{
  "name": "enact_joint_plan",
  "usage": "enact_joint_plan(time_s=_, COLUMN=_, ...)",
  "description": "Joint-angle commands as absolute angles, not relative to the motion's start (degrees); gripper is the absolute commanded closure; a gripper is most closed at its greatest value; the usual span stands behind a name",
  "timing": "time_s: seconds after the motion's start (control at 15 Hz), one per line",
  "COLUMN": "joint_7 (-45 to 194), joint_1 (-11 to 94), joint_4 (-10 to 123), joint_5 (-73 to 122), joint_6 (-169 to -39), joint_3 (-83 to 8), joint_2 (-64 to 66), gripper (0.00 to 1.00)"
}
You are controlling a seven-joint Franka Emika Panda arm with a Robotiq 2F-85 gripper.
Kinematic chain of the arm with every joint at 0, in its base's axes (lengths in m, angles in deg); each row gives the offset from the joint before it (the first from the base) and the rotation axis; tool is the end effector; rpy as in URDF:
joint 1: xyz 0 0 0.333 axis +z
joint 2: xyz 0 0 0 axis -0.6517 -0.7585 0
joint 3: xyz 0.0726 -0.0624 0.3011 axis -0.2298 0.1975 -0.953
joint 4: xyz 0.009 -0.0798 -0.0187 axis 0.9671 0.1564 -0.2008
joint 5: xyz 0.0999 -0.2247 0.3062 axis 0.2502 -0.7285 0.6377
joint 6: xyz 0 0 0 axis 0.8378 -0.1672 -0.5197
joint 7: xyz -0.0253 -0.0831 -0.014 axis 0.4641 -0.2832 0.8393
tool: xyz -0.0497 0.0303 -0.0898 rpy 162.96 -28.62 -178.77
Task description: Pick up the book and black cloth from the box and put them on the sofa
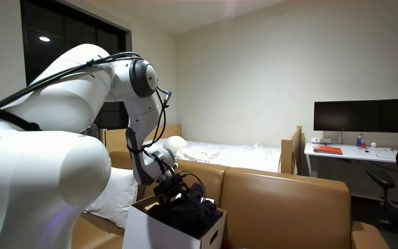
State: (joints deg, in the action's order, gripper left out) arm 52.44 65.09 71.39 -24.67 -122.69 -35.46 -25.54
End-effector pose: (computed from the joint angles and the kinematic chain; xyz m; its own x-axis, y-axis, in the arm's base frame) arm 0.5804 0.2201 0.1057 0.7505 0.6593 0.0453 0.5700 -0.6805 0.4604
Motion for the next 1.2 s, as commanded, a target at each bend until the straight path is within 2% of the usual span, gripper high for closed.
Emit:
enact_joint_plan(time_s=0.0, joint_7=47.87, joint_1=67.54, joint_4=71.12, joint_5=-29.54, joint_6=-121.88, joint_3=-32.93, joint_2=-27.88, gripper=0.27)
enact_joint_plan(time_s=0.47, joint_7=48.40, joint_1=66.70, joint_4=69.59, joint_5=-29.90, joint_6=-117.04, joint_3=-35.80, joint_2=-28.62, gripper=0.71)
enact_joint_plan(time_s=0.73, joint_7=53.71, joint_1=64.54, joint_4=68.54, joint_5=-23.71, joint_6=-108.47, joint_3=-41.14, joint_2=-28.21, gripper=0.95)
enact_joint_plan(time_s=1.13, joint_7=59.40, joint_1=62.70, joint_4=69.06, joint_5=-12.98, joint_6=-99.46, joint_3=-45.58, joint_2=-17.37, gripper=0.94)
